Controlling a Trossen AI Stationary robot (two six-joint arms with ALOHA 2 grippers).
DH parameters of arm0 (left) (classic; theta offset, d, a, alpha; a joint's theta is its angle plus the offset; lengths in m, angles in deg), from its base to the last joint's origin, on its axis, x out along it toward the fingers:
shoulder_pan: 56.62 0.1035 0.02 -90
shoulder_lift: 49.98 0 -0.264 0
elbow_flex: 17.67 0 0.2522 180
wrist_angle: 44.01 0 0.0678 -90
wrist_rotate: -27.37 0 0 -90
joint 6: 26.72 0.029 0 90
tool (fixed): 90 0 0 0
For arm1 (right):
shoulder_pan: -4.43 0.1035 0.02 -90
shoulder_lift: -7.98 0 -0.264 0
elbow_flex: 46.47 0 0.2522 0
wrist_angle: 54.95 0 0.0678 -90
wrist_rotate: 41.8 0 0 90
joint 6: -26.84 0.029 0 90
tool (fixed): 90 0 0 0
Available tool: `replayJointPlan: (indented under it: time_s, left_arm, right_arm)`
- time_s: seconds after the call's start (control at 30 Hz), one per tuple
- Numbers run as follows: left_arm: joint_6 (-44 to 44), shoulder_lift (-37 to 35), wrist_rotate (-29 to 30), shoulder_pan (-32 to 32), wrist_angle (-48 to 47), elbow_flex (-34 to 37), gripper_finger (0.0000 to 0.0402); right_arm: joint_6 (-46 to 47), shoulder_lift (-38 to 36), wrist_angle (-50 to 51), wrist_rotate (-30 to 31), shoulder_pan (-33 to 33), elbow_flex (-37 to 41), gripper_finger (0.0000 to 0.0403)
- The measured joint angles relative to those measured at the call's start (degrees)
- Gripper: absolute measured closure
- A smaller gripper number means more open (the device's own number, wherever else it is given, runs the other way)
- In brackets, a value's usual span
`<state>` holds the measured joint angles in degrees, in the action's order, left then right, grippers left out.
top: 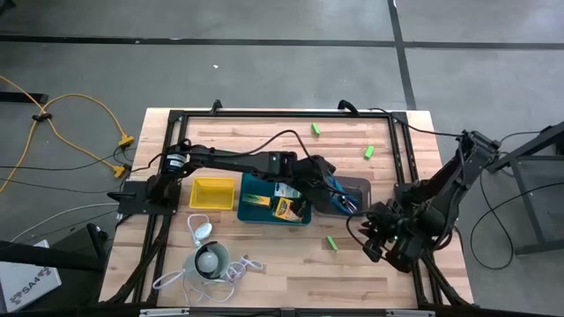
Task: Pick & Place School Supplies
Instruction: Put the blue hole puncher into the black bin
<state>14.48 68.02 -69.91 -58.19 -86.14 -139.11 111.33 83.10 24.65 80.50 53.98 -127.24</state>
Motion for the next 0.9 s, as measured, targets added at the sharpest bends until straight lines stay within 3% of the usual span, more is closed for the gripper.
replayJointPlan:
  time_s: [0.2, 0.33, 0.47, 0.57, 0.9]
  left_arm:
    - [-2.6, -0.4, -12.0, -0.2, 1.0, 0.0, 0.0353]
    - [-4.9, -1.3, -27.3, 0.2, 0.8, 0.0, 0.0353]
    - [-6.9, -2.1, -44.6, 1.4, 2.0, 0.0, 0.0353]
    - [-8.7, -2.5, -53.1, 2.6, 4.3, 0.0, 0.0353]
    - [-10.4, -2.7, -55.8, 2.2, 9.8, 0.0, 0.0353]
  right_arm:
    - [3.6, 2.1, 1.1, -1.2, 2.6, 0.0, 0.0316]
    - [5.5, 2.9, 2.4, 0.8, 5.3, 0.0, 0.0316]
    - [4.3, 3.2, 2.3, 7.0, 7.8, 0.0, 0.0316]
    - [2.4, 3.2, 1.9, 12.5, 9.0, 0.0, 0.0316]
    - [-15.0, 3.2, -1.2, 26.9, 7.3, 0.0, 0.0315]
